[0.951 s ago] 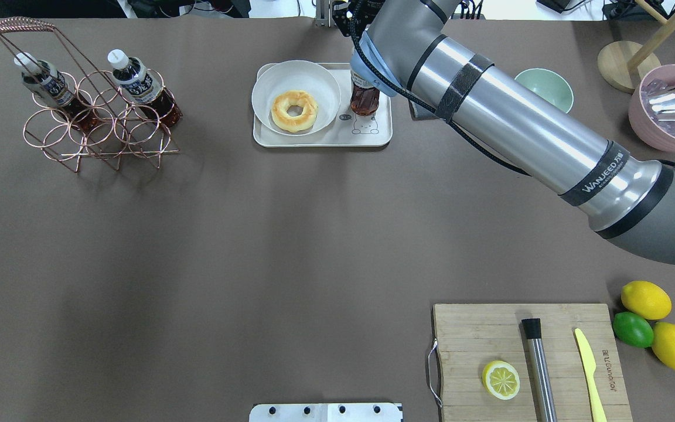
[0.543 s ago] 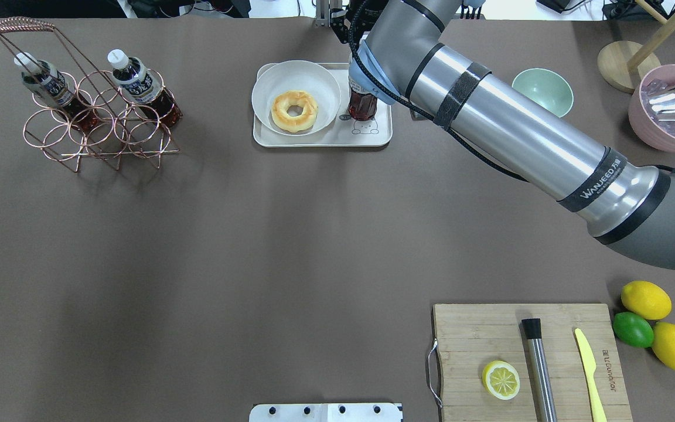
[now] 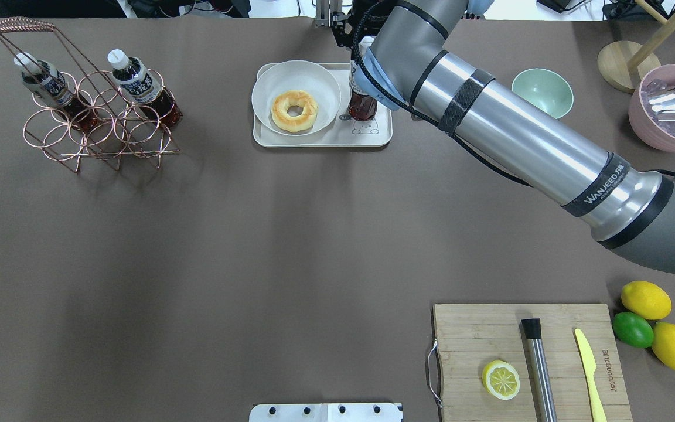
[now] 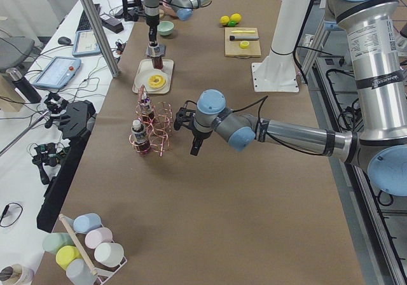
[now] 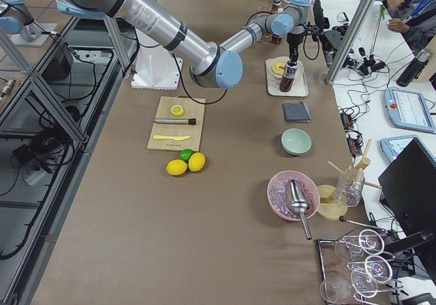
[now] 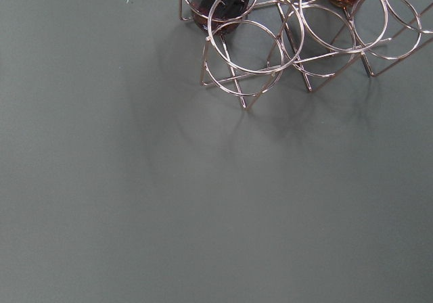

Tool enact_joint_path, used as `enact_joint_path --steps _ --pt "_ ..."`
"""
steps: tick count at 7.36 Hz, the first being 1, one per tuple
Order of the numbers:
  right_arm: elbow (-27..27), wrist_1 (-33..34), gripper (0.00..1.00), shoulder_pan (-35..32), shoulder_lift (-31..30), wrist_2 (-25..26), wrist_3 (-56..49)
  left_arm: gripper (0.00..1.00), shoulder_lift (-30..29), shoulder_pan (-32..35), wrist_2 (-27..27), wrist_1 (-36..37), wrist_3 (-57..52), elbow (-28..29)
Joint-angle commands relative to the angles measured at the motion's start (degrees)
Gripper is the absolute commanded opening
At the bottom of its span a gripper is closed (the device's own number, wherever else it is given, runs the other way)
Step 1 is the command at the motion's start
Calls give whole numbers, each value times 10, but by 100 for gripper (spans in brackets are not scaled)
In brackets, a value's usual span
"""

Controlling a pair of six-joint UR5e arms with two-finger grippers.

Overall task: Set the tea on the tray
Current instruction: 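Open the right gripper and raise it off the bottle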

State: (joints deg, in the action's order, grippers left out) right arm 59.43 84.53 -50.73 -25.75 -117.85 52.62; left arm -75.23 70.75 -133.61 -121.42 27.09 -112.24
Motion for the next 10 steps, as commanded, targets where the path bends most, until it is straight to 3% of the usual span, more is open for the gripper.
enact_joint_path --steps 1,4,5,6,10 --pt "94 19 100 -15 -51 -31 -1 96 -9 0 0 1 14 2" --pt "313 66 100 -45 -222 -60 -42 95 -5 0 1 3 3 14" --pt "377 77 100 -76 -293 -103 -90 95 -2 1 1 3 -1 19" --pt "417 78 100 -105 -358 -110 -129 96 -2 3 0 5 -20 33" --pt "430 71 100 -246 -571 -148 -473 96 -48 112 -16 263 -210 32"
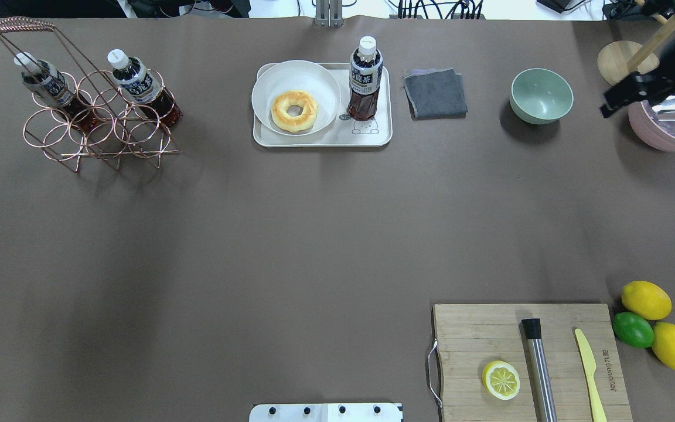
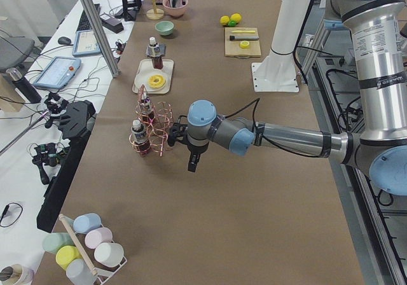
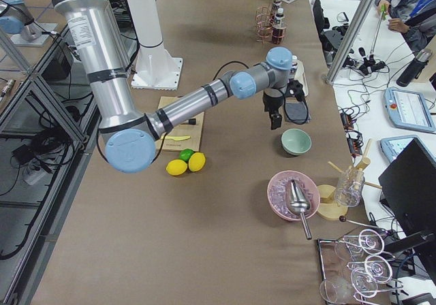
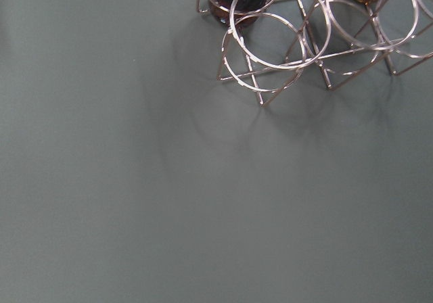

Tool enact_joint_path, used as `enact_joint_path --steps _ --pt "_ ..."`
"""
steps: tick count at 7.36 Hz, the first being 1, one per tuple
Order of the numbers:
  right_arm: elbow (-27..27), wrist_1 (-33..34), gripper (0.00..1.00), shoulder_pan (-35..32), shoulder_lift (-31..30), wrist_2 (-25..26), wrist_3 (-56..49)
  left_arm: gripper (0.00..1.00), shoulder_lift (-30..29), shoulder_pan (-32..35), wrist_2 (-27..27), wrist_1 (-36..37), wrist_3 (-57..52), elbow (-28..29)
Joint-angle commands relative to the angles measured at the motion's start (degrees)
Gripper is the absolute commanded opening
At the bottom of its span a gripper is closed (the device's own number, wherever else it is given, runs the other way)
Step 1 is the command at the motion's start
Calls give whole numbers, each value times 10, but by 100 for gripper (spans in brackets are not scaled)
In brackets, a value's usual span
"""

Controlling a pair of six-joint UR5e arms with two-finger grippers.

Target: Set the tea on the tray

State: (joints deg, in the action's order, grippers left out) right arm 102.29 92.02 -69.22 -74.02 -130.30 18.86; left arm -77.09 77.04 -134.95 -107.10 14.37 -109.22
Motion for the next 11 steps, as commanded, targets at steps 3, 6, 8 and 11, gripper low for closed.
enact_joint_path --steps 3,6,8,11 --pt "5 -7 100 -124 -191 -50 -240 97 -26 102 -1 181 -140 19" --pt "7 -7 100 -168 -236 -49 -305 97 -3 173 -6 158 -202 24" --pt "6 -37 100 -183 -257 -46 -313 97 18 192 -3 129 -243 38" --pt "14 -61 100 -188 -268 -45 -305 97 19 192 -1 130 -244 40"
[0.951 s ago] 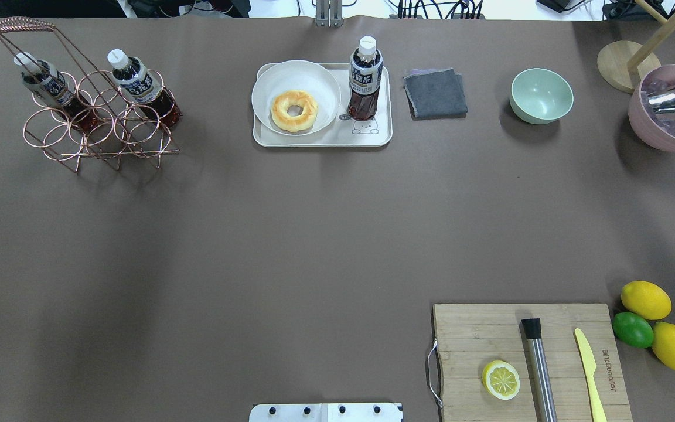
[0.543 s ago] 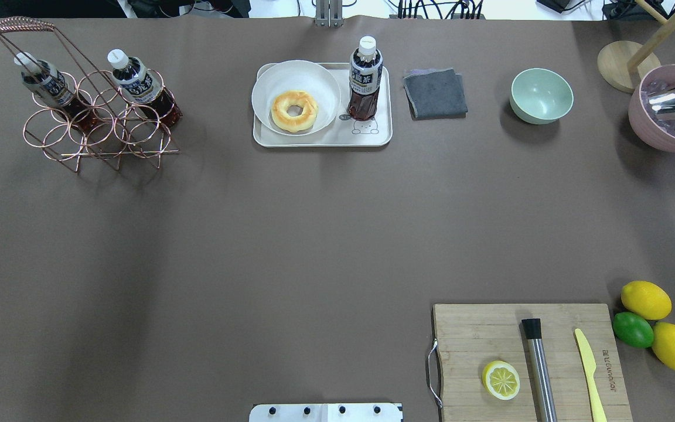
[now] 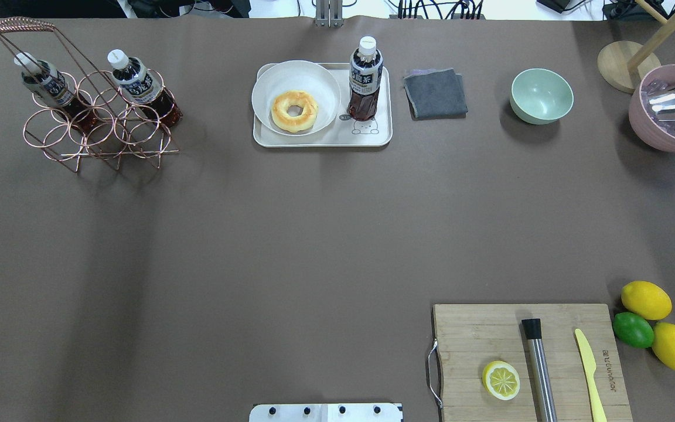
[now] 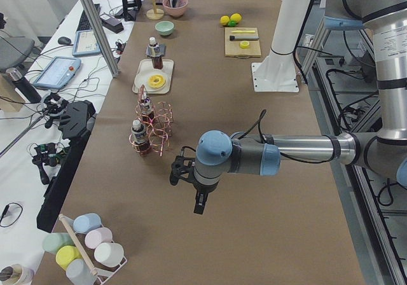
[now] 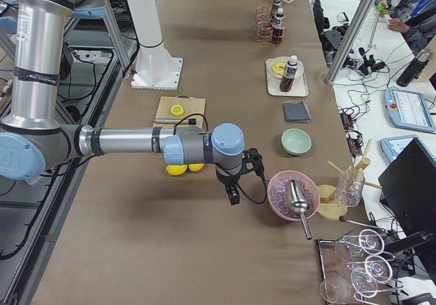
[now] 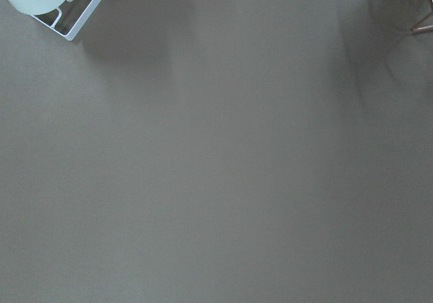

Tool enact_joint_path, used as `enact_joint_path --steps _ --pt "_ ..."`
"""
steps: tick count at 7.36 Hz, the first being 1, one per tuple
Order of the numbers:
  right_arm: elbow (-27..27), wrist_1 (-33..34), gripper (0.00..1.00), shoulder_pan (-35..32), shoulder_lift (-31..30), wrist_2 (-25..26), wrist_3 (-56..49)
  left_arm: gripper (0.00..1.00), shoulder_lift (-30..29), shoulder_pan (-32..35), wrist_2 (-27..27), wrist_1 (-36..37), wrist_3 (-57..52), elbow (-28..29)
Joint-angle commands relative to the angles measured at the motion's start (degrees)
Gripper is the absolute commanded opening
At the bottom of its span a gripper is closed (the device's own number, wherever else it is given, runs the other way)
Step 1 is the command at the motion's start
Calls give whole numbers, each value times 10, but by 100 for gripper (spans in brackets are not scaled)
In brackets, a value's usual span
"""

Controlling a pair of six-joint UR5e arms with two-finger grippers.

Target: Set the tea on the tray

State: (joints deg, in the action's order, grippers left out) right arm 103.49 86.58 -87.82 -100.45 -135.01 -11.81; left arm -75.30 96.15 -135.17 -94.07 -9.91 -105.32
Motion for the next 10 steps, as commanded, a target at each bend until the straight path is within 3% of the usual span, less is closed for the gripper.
enact_joint_path --steps 1,10 --pt "2 -7 100 -2 -2 3 2 97 2 1 2 -1 -1 1" --pt "2 -7 100 -3 -2 2 4 97 2 1 18 -1 2 -1"
